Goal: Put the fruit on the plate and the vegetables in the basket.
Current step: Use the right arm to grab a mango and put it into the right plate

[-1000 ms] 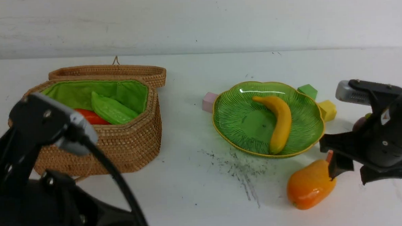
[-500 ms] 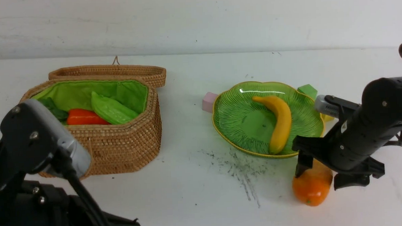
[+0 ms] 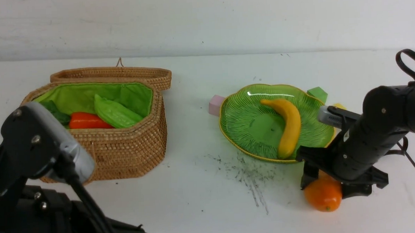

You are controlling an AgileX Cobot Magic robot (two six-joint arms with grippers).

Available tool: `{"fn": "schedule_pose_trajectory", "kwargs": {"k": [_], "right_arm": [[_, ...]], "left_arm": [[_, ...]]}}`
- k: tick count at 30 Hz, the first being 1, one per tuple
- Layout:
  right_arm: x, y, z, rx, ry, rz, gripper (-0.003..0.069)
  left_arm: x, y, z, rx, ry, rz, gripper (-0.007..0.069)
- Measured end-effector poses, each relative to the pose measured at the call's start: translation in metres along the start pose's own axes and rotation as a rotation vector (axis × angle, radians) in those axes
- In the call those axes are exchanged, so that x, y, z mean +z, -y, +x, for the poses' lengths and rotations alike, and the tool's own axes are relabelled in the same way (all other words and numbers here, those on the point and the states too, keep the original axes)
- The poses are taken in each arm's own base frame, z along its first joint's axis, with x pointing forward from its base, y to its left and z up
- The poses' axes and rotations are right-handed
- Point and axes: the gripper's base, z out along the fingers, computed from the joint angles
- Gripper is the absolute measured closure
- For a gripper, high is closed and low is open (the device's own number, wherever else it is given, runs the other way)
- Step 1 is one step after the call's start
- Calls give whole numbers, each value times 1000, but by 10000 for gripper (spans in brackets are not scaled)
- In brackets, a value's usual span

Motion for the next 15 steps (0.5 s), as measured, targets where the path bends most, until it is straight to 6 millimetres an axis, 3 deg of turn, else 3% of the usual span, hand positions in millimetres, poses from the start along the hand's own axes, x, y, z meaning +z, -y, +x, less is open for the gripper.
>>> {"fn": "schedule_pose_trajectory", "kwargs": {"k": [10,15], "right_arm": [[-2,4,9,-111,-122,48,90],[-14,9,28,-165,-265,104,90]], "left_arm": [[0,0,2,0,-24,4,638],[0,0,2,2,-20,2,638]]}}
